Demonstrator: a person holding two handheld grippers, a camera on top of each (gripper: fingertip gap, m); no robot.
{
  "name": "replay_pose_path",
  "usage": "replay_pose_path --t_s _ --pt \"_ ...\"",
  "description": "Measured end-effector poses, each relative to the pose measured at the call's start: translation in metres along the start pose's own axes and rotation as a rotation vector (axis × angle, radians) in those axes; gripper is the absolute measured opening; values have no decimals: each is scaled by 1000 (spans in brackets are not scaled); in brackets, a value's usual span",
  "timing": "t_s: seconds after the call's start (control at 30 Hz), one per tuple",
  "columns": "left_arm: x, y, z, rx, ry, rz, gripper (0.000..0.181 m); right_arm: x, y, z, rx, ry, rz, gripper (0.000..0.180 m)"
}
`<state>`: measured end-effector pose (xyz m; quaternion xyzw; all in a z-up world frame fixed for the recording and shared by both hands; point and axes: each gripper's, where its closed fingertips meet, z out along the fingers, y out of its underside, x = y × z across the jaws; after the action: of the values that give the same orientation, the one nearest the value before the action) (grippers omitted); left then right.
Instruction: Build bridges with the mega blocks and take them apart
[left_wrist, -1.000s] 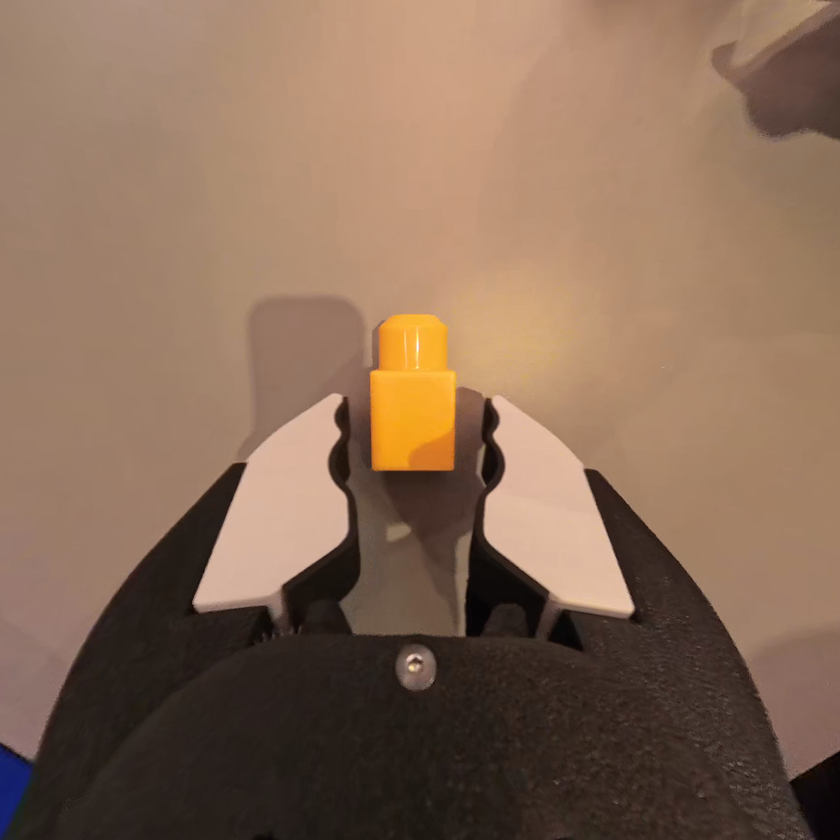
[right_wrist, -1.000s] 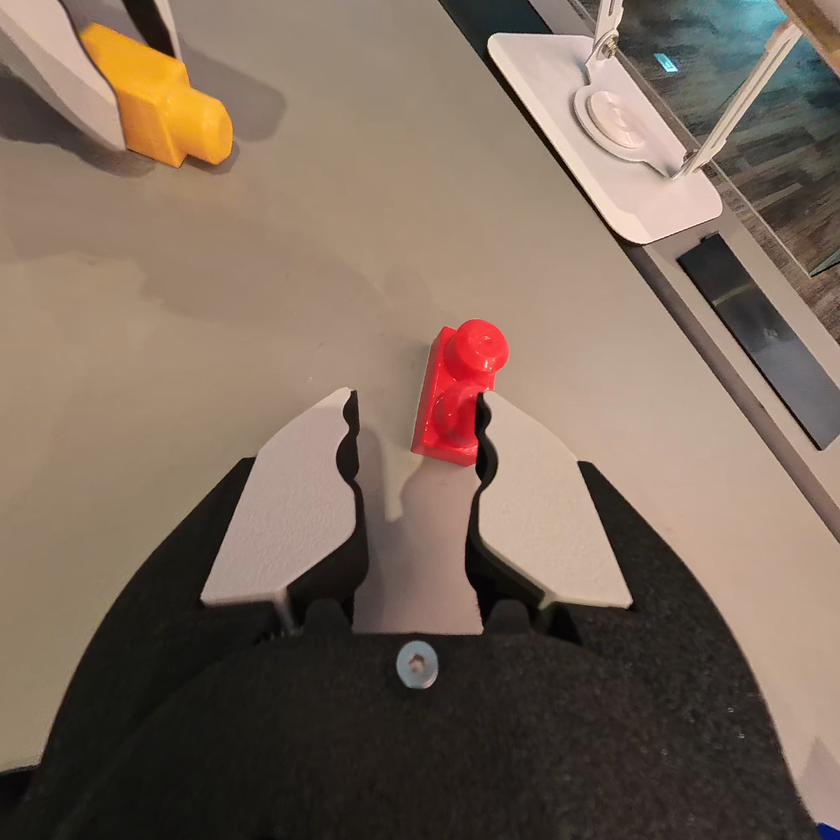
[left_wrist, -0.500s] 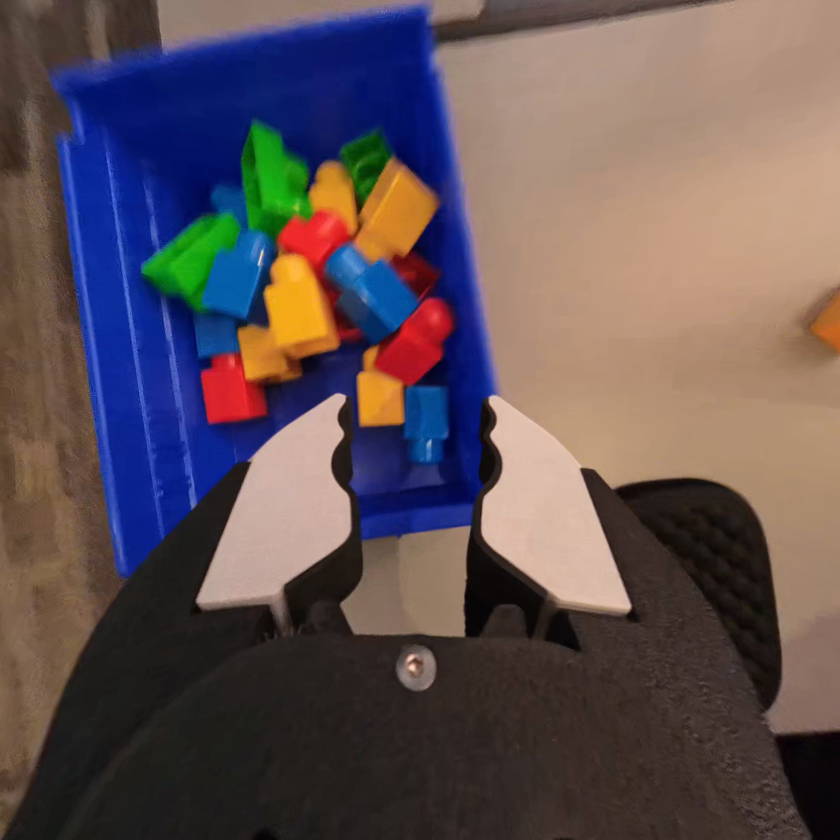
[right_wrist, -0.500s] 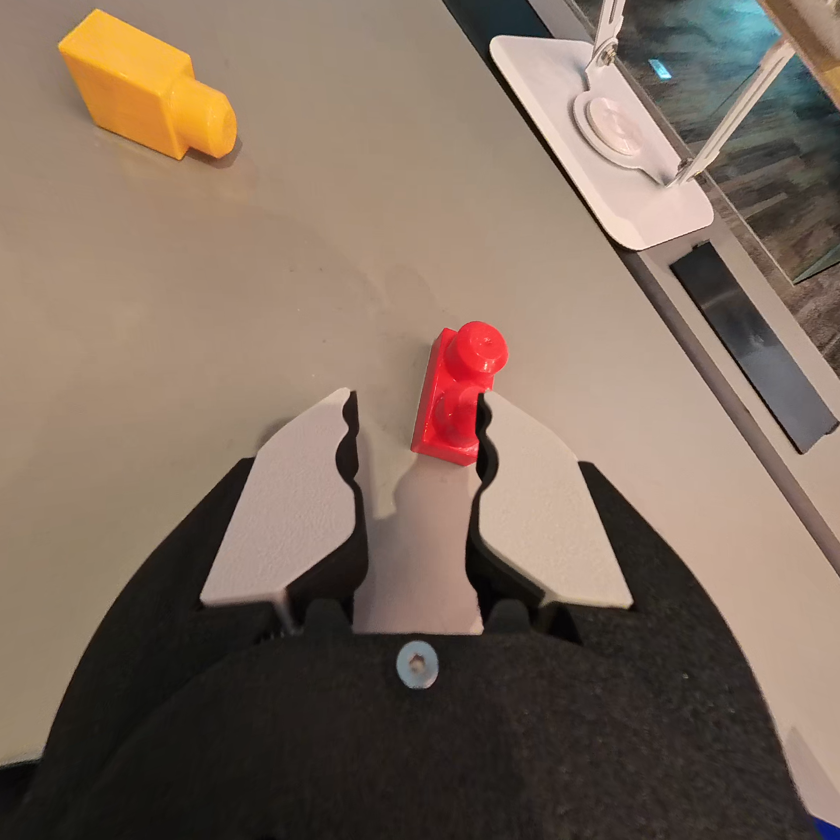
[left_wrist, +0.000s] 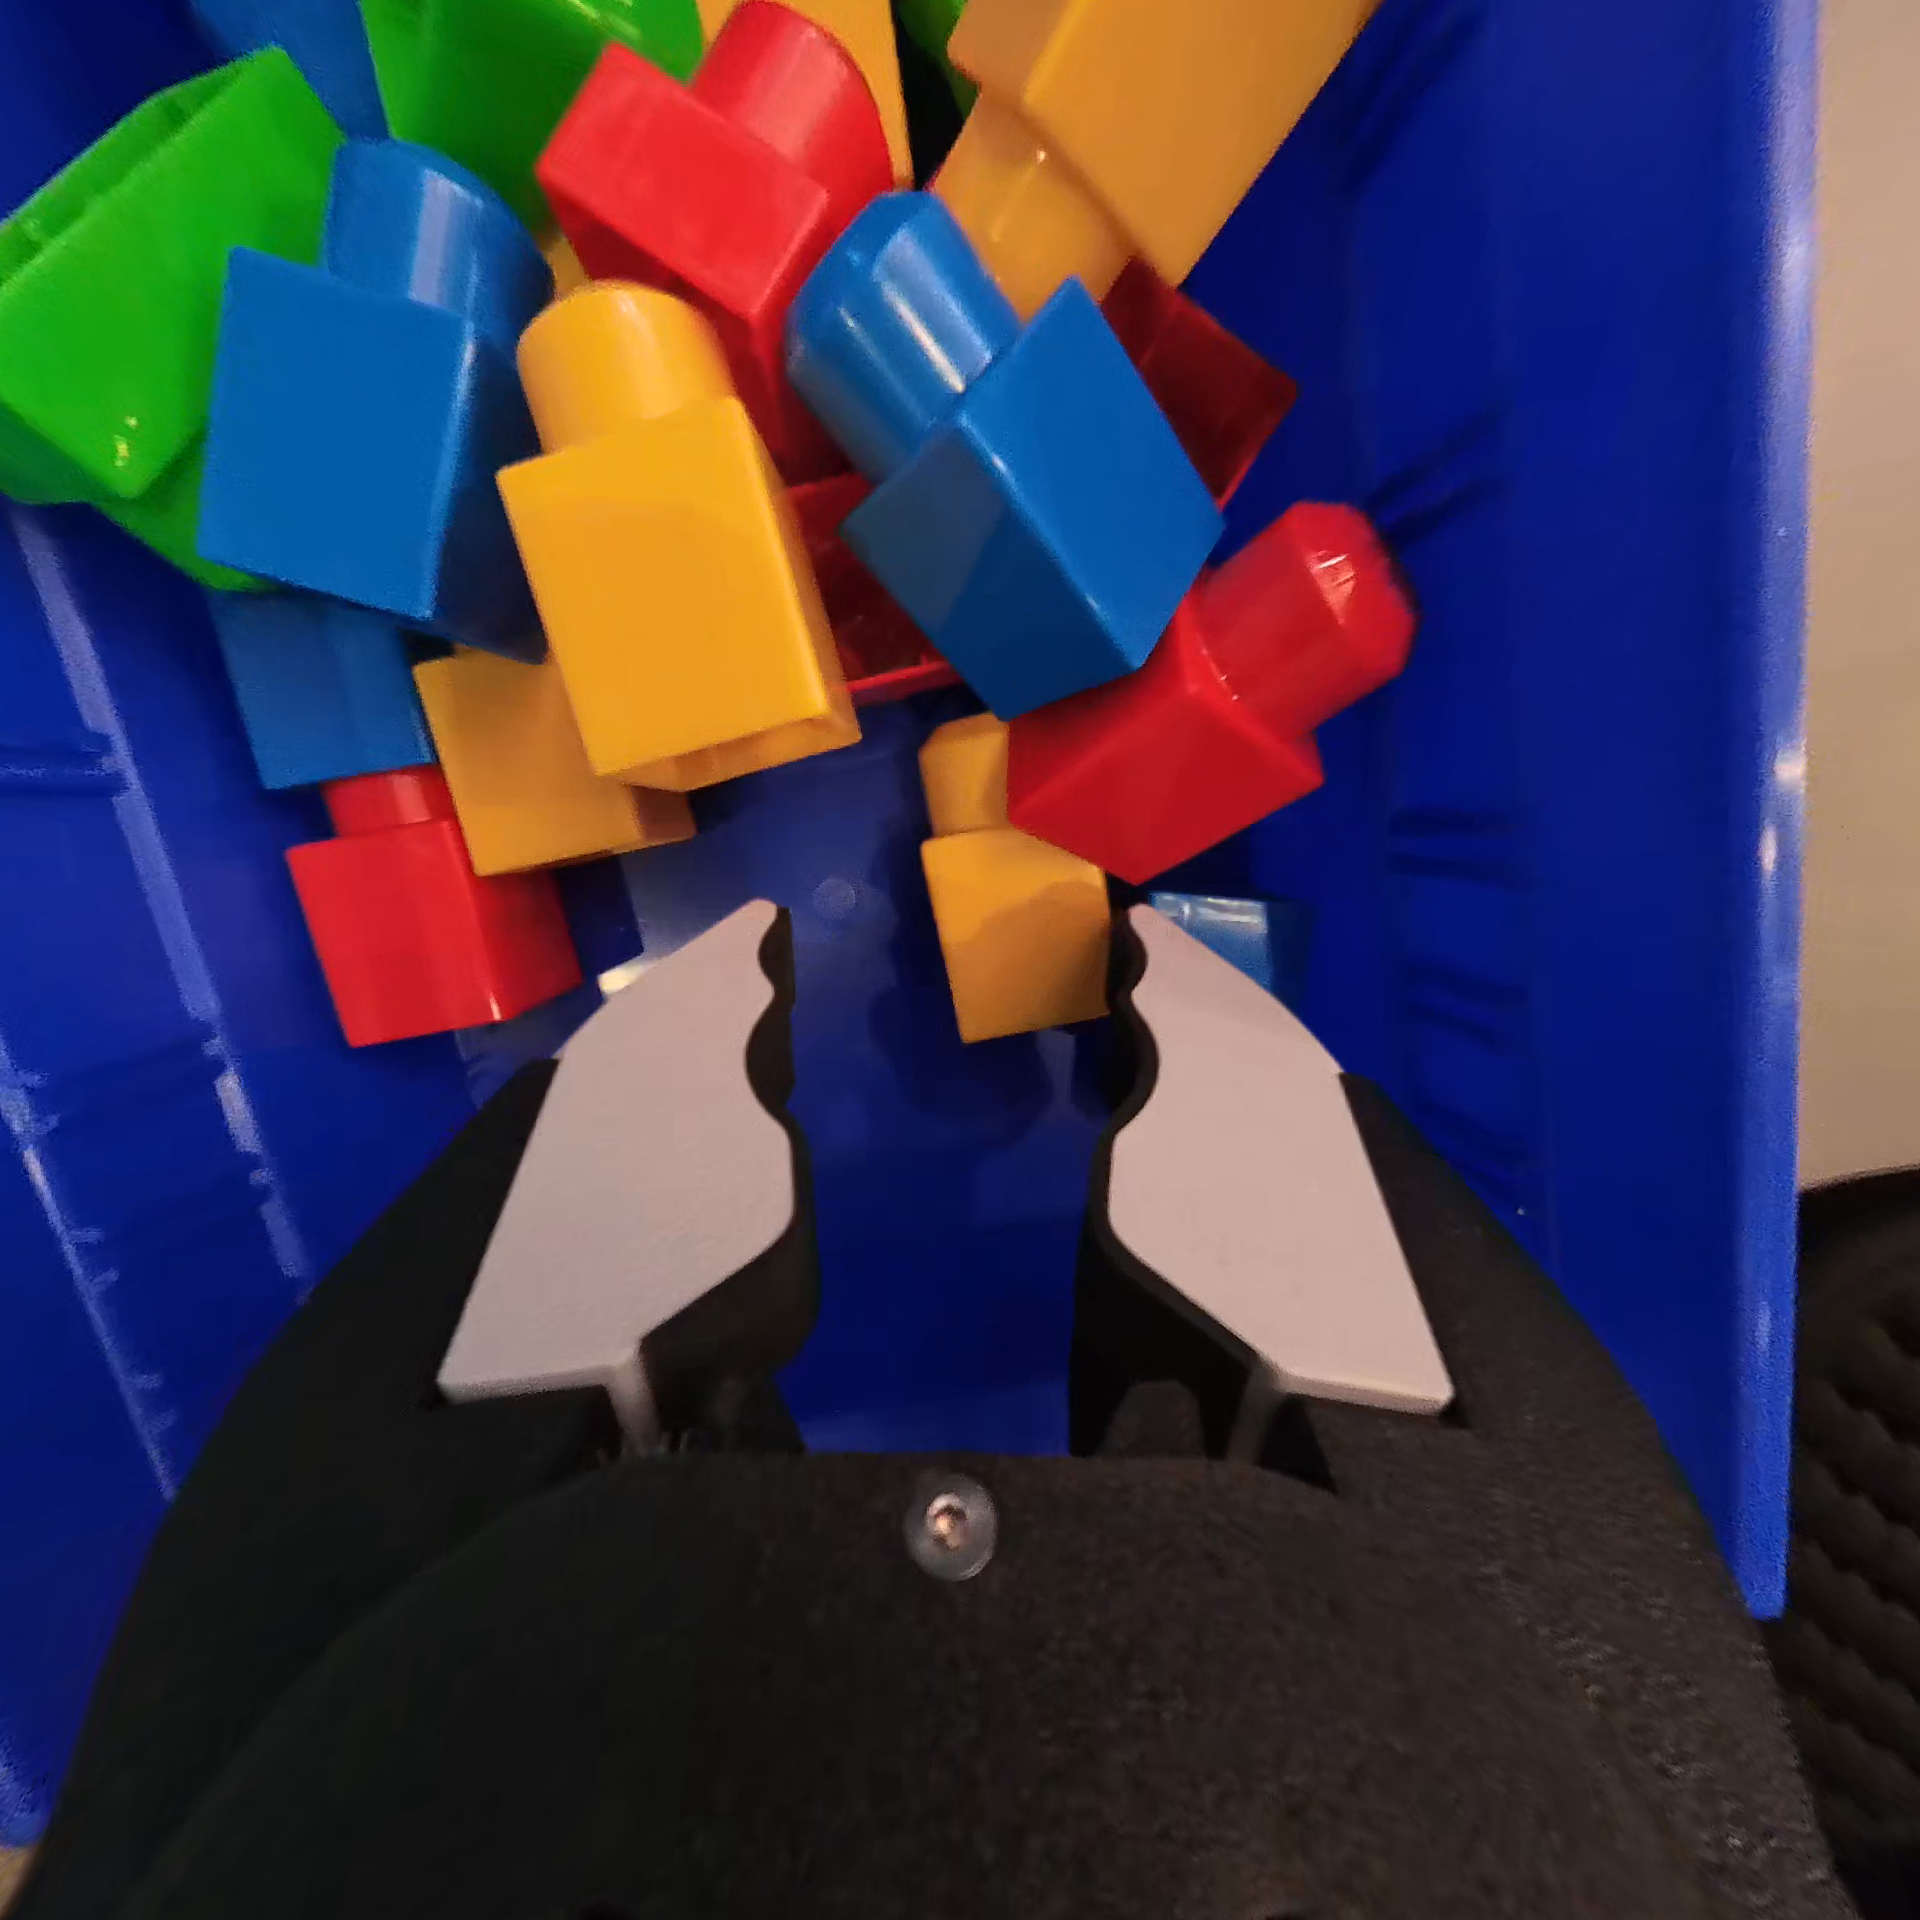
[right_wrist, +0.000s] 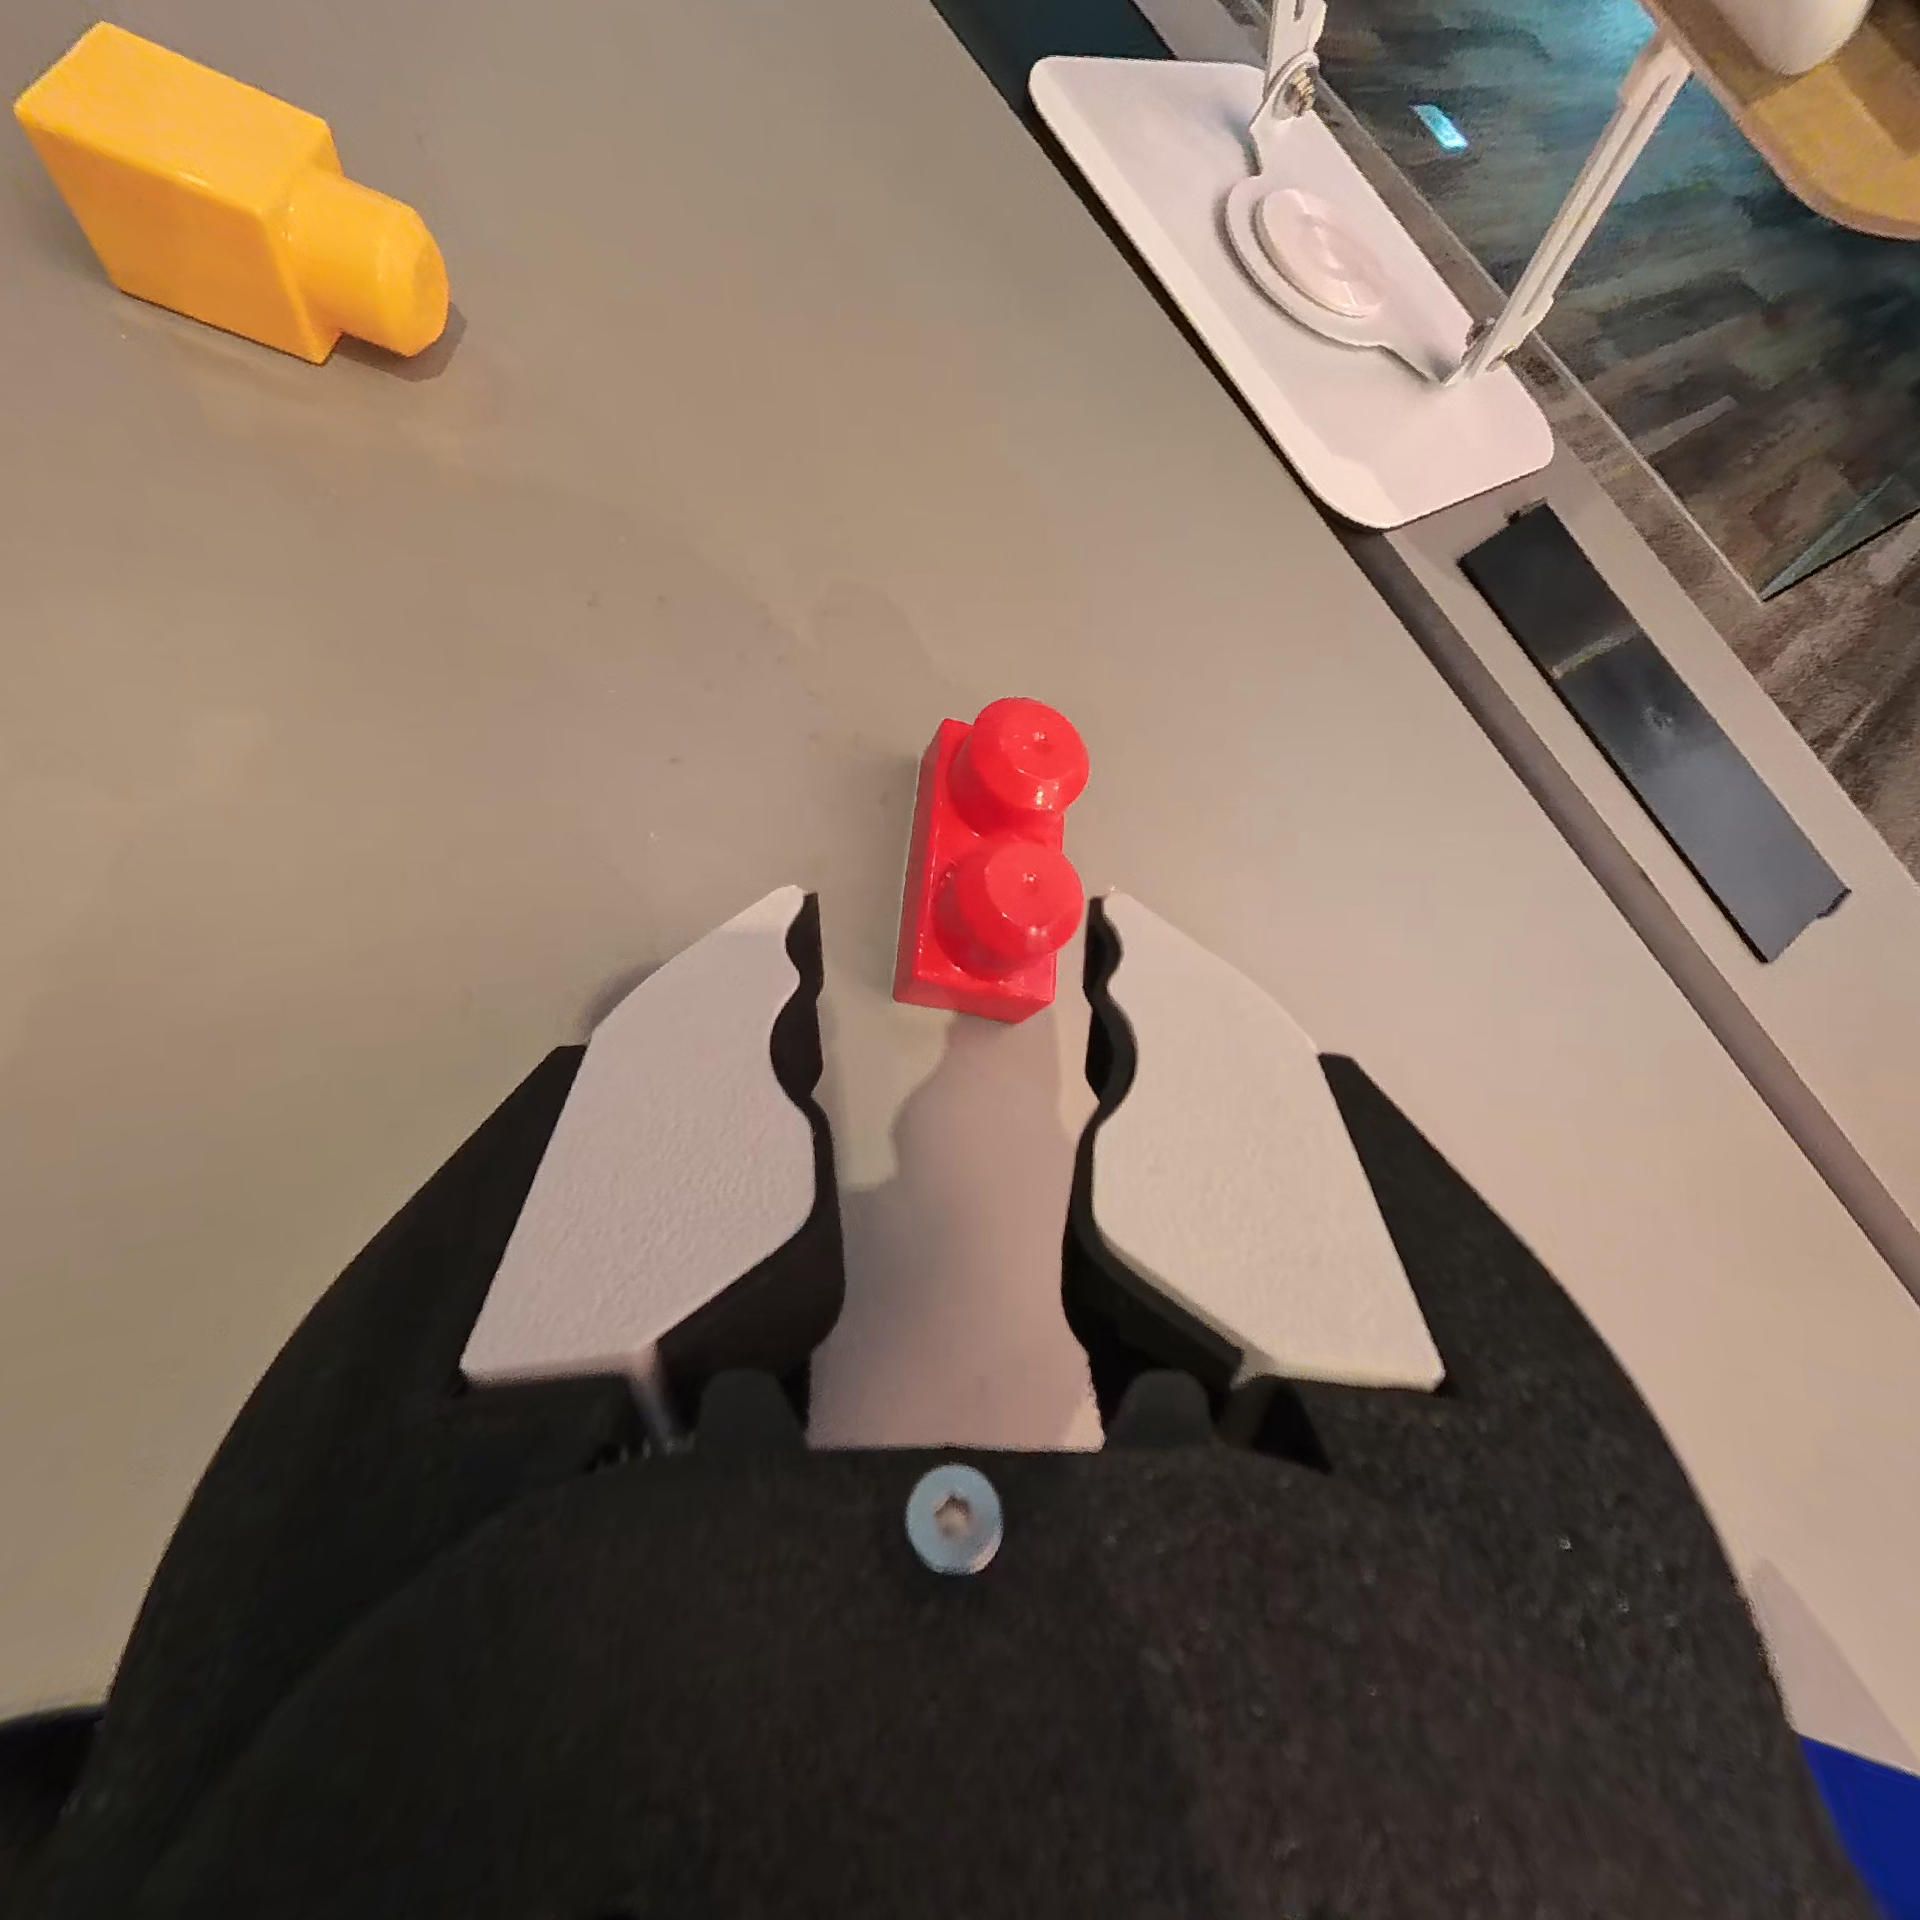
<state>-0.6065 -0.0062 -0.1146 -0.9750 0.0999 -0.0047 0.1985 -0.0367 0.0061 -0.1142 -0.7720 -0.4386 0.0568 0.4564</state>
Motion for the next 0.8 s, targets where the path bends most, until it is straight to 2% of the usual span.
replay_pose_path --t_s 0.2,0.33,0.37,0.47,0.6,0.7,0.8 --pt "1 3 10 -43 4 9 51 2 4 -3 -12 11 3 48" --pt "-13 21 20 -159 -128 95 50 0 3 -3 -12 7 -1 48" --pt "-14 18 21 -133 -136 100 38 0 2 -2 -13 8 -4 48" --pt "-14 7 12 -26 -120 70 37 -1 4 -2 -21 8 -13 48" --pt "-23 10 -18 32 -134 64 37 -1 7 -3 -32 14 -28 48" --pt "-25 6 -59 103 -163 65 37 0 7 -2 -28 10 -21 48" --pt "31 -21 -111 262 -20 102 37 -1 5 -1 -18 3 -10 48"
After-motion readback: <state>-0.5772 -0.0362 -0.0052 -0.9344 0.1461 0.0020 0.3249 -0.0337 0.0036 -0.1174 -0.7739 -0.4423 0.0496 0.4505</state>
